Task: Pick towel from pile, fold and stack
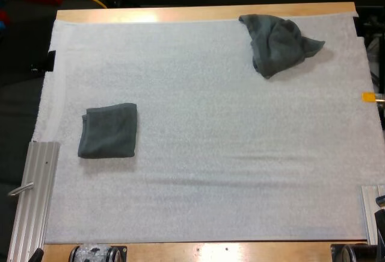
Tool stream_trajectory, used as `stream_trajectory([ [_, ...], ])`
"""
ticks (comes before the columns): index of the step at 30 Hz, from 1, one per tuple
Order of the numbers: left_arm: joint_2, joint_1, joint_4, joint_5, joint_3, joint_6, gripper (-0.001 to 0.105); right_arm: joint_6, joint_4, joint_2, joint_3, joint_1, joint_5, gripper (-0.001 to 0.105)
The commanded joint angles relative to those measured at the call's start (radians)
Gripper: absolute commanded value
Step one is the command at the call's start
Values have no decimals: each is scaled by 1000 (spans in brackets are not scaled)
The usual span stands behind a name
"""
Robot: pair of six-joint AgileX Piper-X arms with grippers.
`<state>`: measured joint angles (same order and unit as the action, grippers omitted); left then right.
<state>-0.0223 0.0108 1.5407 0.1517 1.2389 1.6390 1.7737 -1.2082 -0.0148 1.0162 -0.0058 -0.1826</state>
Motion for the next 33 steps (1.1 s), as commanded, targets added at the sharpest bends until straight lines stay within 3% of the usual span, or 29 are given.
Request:
stream_trajectory([
  [1,-136,-3,23,-3,-5,-5,68,1,1,-20,5,-3,0,75],
  [15,-135,-3,-37,-1,-154,-5,68,11,96,-20,-155,-3,7,75],
  [33,-131,-3,-397,2,-565,-27,68,72,178,-18,-395,-3,7,75],
])
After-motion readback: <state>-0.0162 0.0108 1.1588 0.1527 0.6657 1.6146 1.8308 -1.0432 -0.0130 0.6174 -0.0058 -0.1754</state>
